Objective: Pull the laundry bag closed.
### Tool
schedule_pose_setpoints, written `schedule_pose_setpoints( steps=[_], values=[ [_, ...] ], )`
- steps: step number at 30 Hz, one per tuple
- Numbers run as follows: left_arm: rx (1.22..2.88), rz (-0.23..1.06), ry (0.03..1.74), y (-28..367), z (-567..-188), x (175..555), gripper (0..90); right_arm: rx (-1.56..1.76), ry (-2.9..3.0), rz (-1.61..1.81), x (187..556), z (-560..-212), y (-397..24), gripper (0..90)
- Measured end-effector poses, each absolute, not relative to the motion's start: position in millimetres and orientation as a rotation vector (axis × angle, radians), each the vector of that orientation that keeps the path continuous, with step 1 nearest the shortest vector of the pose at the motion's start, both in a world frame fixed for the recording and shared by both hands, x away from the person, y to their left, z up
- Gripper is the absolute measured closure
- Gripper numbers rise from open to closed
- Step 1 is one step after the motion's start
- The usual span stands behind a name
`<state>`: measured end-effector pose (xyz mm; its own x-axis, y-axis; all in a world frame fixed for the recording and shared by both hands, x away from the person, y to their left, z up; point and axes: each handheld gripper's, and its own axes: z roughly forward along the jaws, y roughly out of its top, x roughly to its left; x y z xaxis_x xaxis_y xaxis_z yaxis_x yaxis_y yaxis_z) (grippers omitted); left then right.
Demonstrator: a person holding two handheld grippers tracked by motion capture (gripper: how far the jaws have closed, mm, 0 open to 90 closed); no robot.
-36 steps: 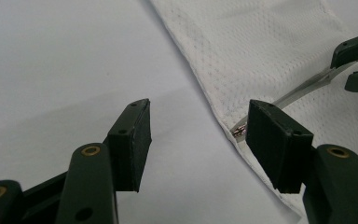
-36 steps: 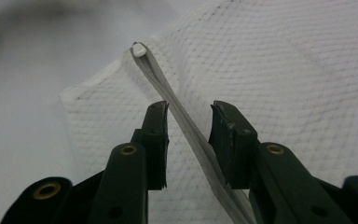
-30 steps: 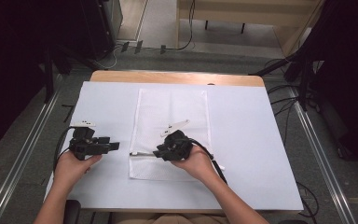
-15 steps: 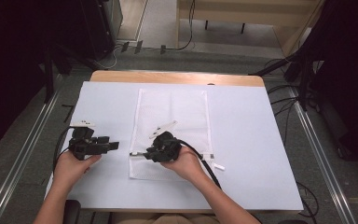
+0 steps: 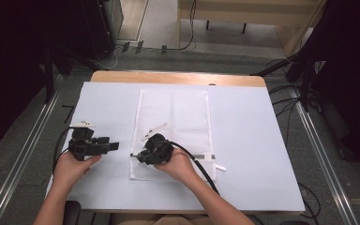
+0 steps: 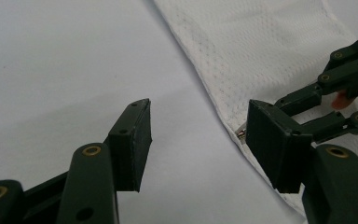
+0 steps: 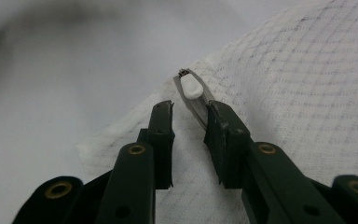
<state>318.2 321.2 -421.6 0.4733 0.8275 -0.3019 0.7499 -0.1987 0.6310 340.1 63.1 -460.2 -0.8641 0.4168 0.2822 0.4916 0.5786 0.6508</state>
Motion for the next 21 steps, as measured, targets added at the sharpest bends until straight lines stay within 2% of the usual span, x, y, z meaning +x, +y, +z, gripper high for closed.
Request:
schedule_pose_setpoints(
  steps=[21],
  values=[
    [1.978, 0.132, 1.306, 321.4, -421.7, 318.4, 41.4, -0.788, -2.698, -1.161, 344.6, -462.1, 79.4, 74.9]
  ],
)
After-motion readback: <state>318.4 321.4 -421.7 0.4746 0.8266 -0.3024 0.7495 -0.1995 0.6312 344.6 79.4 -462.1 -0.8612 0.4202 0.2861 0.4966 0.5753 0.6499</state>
